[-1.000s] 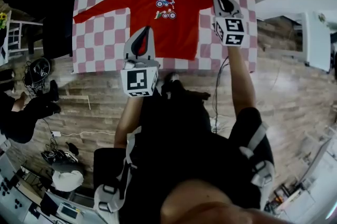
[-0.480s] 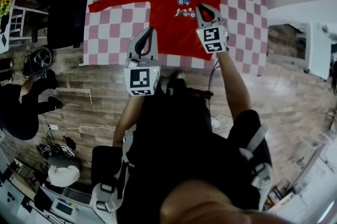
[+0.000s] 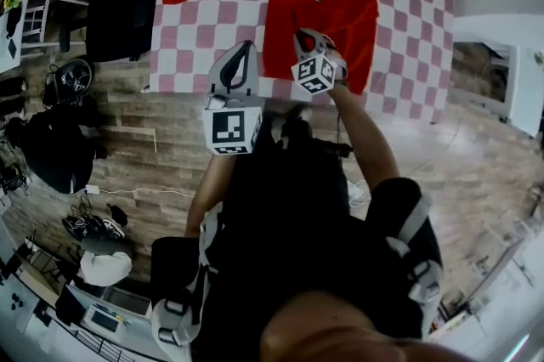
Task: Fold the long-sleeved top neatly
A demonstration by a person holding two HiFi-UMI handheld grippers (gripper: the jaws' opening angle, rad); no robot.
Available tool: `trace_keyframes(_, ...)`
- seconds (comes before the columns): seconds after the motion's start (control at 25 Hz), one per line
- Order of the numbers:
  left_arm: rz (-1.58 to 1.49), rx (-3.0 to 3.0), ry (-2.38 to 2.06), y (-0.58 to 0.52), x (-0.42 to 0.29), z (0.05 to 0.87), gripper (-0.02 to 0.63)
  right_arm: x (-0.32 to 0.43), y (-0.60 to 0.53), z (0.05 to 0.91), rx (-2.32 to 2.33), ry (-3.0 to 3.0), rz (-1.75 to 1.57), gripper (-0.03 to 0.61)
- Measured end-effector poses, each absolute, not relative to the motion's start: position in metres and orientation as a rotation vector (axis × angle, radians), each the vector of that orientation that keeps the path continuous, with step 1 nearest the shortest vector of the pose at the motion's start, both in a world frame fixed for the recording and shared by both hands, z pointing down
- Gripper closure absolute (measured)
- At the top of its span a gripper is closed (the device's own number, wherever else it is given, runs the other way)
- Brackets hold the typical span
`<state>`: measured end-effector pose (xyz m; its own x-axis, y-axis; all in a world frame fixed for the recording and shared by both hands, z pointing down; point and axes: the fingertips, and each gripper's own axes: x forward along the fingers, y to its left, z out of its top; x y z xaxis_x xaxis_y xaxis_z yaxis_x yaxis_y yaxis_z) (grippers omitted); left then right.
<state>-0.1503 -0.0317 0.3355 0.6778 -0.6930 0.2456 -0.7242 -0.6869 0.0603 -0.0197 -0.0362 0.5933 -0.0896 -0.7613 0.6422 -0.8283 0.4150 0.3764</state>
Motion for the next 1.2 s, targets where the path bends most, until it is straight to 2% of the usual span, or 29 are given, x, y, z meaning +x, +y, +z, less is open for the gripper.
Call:
trace_keyframes(0.28, 0.295, 2.671, -1.173, -0.035, -0.164, 0.352, 0.609, -0.047, -0.014, 0.654, 1.211, -1.821, 0.139, 0.551)
trace_keyframes(0.52, 0.336, 2.68, -1.167, -0.035, -0.176, 0.367, 0.609, -0.06, -0.005, 0.673, 1.169, -1.801, 0.145, 0.551)
trace_keyframes(0.96, 0.337, 2.677, -1.153, -0.037, -0.195, 0.373, 0.609, -0.079, 0.0, 0.682, 1.203, -1.824, 0.329, 0.549)
trace_keyframes(1.2, 0.311, 2.665, -1.158, -0.043, -0.212, 0.37, 0.609, -0.079, -0.01, 0.637, 1.408, -1.86, 0.48, 0.549)
